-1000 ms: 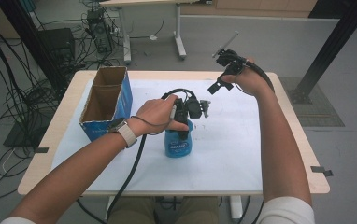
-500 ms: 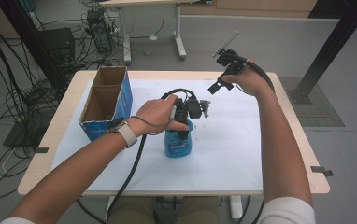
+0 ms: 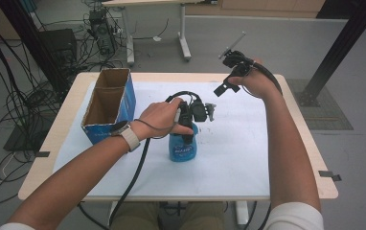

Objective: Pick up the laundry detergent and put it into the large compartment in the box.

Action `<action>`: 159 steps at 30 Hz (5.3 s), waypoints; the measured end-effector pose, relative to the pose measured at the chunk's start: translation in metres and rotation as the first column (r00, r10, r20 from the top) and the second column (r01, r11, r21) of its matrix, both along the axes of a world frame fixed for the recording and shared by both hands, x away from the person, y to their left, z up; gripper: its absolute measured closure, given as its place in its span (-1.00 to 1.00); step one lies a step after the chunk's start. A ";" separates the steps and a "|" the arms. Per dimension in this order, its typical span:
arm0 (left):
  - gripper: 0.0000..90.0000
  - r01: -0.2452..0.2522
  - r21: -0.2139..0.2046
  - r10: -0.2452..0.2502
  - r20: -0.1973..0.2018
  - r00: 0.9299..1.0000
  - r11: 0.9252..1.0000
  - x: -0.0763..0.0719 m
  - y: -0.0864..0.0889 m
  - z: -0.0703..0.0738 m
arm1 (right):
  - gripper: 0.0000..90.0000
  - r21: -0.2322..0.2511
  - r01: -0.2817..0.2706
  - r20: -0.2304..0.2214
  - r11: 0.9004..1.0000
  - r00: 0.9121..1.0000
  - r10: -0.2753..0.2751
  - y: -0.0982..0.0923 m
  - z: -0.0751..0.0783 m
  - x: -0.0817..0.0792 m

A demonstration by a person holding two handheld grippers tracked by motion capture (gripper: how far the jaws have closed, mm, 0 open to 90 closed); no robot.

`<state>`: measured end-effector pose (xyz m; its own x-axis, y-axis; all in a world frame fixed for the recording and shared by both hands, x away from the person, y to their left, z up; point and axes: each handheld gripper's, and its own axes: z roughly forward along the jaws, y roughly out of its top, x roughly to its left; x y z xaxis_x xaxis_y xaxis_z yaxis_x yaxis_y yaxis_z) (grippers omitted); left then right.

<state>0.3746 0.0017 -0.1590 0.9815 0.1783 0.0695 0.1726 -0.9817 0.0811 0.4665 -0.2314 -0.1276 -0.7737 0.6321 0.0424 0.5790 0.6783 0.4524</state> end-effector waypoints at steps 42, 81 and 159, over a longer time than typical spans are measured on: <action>-0.15 0.023 -0.039 -0.022 0.013 1.000 0.999 -0.007 0.008 0.001 | -0.77 -0.002 0.001 0.001 1.000 1.000 -0.001 0.004 0.000 -0.001; -0.15 -0.217 -0.102 0.221 0.031 0.975 0.971 -0.025 0.051 0.103 | -0.77 0.004 0.034 0.018 0.999 0.999 -0.034 -0.004 0.005 -0.010; -0.15 -0.763 -0.128 0.773 0.071 0.630 0.633 -0.003 0.137 0.248 | -0.77 0.030 -0.012 0.034 0.999 0.999 0.011 0.007 0.006 -0.015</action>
